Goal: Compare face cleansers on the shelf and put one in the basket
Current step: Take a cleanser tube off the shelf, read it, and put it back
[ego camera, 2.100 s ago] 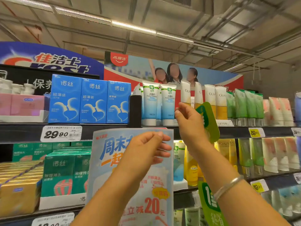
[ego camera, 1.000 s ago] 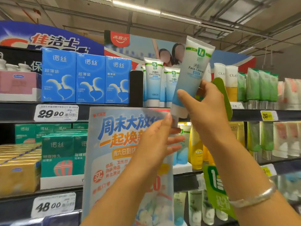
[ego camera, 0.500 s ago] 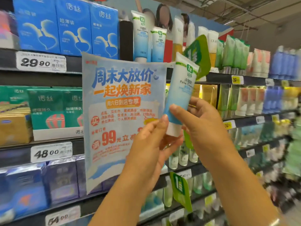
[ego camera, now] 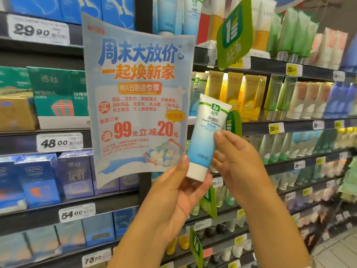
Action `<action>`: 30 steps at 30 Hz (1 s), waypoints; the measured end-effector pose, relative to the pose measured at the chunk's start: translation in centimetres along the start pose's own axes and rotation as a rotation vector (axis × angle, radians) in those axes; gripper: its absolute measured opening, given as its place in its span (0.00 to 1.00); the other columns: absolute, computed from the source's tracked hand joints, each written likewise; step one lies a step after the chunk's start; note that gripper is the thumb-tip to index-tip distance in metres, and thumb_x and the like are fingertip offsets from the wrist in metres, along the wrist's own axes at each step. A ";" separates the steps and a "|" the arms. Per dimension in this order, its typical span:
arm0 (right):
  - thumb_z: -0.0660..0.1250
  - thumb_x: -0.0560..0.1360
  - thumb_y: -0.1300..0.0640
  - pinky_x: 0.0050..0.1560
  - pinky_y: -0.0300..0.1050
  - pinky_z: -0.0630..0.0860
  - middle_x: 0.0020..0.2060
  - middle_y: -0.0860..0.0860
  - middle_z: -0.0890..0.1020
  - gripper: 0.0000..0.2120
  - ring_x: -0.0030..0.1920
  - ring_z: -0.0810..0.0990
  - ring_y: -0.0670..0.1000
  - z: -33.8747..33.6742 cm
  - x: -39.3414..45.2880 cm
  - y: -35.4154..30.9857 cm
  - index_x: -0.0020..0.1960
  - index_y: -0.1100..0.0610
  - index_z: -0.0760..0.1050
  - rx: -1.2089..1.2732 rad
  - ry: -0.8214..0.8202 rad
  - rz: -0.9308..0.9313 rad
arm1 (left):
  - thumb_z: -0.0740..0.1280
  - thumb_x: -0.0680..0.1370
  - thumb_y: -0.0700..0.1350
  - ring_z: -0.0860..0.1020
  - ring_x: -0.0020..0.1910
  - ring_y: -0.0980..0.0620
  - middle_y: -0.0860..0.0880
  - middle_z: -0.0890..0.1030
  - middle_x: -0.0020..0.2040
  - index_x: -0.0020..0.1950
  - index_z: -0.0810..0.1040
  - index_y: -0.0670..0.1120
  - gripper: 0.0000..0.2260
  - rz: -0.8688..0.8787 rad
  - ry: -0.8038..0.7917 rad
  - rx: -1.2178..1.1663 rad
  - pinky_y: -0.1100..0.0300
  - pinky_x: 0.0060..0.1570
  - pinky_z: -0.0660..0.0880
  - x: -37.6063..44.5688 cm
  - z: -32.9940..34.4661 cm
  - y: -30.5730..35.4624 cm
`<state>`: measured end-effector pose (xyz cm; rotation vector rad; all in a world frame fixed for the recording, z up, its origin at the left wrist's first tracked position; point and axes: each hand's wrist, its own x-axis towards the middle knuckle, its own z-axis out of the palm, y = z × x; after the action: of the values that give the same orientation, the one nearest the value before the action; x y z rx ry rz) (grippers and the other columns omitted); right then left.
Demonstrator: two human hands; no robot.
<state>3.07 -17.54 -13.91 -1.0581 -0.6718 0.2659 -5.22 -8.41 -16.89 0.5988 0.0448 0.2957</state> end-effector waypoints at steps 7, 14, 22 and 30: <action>0.66 0.69 0.53 0.41 0.40 0.80 0.47 0.53 0.85 0.13 0.47 0.84 0.51 -2.4 -0.5 1.5 0.51 0.57 0.79 0.004 -0.039 0.108 | 0.70 0.65 0.43 0.84 0.43 0.43 0.35 0.83 0.48 0.43 0.84 0.36 0.12 -0.072 0.075 -0.033 0.56 0.35 0.81 -0.5 -1.1 -2.3; 0.66 0.68 0.53 0.48 0.43 0.81 0.49 0.51 0.85 0.14 0.50 0.83 0.50 -3.2 -1.1 2.3 0.52 0.56 0.78 0.023 -0.092 0.072 | 0.67 0.68 0.41 0.83 0.46 0.43 0.36 0.83 0.51 0.40 0.85 0.37 0.10 -0.066 0.108 -0.095 0.51 0.40 0.82 -0.9 -1.1 -3.9; 0.67 0.67 0.56 0.42 0.40 0.80 0.45 0.49 0.85 0.16 0.47 0.84 0.47 -3.3 -1.3 1.9 0.54 0.56 0.75 0.122 -0.139 0.036 | 0.69 0.65 0.42 0.83 0.44 0.42 0.36 0.82 0.53 0.47 0.84 0.38 0.14 -0.038 0.082 -0.149 0.56 0.35 0.81 -1.5 -0.7 -4.5; 0.68 0.64 0.53 0.41 0.37 0.79 0.42 0.46 0.84 0.15 0.45 0.83 0.45 -3.6 -1.3 1.5 0.50 0.55 0.74 0.010 -0.055 0.018 | 0.68 0.67 0.41 0.83 0.47 0.45 0.38 0.83 0.50 0.48 0.83 0.35 0.13 0.075 0.109 -0.076 0.55 0.41 0.81 -0.9 -0.1 -5.3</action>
<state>4.51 -20.08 -16.83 -1.0510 -0.7097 0.3139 -4.73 -12.84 -19.97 0.5088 0.1155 0.4011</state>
